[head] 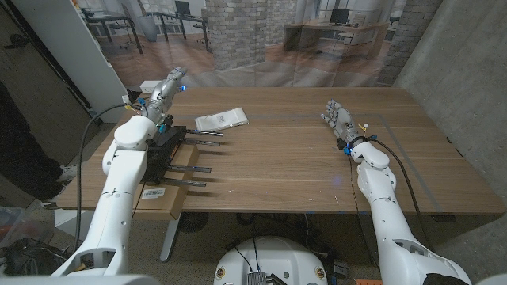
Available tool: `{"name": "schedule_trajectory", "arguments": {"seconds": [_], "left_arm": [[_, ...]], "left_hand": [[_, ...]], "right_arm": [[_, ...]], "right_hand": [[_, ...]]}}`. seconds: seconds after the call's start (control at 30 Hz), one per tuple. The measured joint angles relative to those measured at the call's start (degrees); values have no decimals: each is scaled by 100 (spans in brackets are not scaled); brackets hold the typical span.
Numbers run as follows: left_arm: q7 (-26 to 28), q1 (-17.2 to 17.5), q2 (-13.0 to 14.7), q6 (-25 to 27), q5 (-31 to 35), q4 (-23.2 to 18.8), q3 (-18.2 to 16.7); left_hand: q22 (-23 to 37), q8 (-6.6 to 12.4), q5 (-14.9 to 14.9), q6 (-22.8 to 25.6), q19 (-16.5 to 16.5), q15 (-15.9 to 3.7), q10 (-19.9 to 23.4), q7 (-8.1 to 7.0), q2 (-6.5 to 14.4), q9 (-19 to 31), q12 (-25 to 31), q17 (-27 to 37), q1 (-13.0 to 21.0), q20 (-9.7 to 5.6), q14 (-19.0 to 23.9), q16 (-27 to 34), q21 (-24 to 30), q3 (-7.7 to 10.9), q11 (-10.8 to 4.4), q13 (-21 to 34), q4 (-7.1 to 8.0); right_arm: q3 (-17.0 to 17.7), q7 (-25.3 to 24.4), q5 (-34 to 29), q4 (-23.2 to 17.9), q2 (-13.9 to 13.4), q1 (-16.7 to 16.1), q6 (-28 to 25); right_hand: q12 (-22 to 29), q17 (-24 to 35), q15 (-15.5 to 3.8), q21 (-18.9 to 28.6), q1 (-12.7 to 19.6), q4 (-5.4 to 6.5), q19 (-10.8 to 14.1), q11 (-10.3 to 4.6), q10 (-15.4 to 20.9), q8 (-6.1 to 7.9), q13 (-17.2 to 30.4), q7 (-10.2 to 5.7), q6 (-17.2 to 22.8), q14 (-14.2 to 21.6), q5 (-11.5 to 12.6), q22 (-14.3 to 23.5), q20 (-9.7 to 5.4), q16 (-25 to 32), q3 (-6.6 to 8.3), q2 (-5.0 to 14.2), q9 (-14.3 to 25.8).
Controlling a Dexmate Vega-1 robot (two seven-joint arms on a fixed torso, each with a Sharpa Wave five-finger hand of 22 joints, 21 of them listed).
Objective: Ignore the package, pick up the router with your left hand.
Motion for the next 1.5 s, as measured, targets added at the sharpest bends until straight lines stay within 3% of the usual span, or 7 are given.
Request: {"name": "schedule_trajectory", "arguments": {"seconds": [0.23,0.6,1.13,1.5], "left_arm": [[-66,-9,103,112,147,-75,7],[-216,-53,372,292,400,-218,48],[-632,-156,738,549,568,-334,74],[-952,-208,1021,779,662,-446,88]], "left_hand": [[15,0,-45,0,7,36,0,0,-66,0,0,0,205,70,-12,0,-61,17,43,27,-210],[14,11,-107,-22,7,145,0,22,-84,0,24,-1,374,128,1,0,-104,17,43,26,-381],[14,23,-194,-20,7,207,11,87,-112,-1,45,27,598,273,105,0,-165,55,115,53,-560],[13,45,-235,10,7,153,-20,117,-155,-1,45,26,736,273,196,0,-210,60,146,53,-648]], "right_arm": [[-2,5,6,42,-2,22,12],[-5,8,18,116,-5,49,32],[-16,11,24,218,-8,99,70],[-27,10,27,212,8,84,73]], "right_hand": [[0,0,0,0,0,0,0,0,0,0,0,0,0,0,0,0,0,0,0,0,0],[0,0,0,0,0,0,21,0,0,0,0,0,0,0,0,0,21,0,0,0,0],[0,0,0,0,0,0,21,0,0,0,0,0,0,0,0,0,20,0,0,0,0],[0,0,0,0,0,-16,21,0,0,0,0,0,0,0,0,0,20,0,16,0,0]]}}
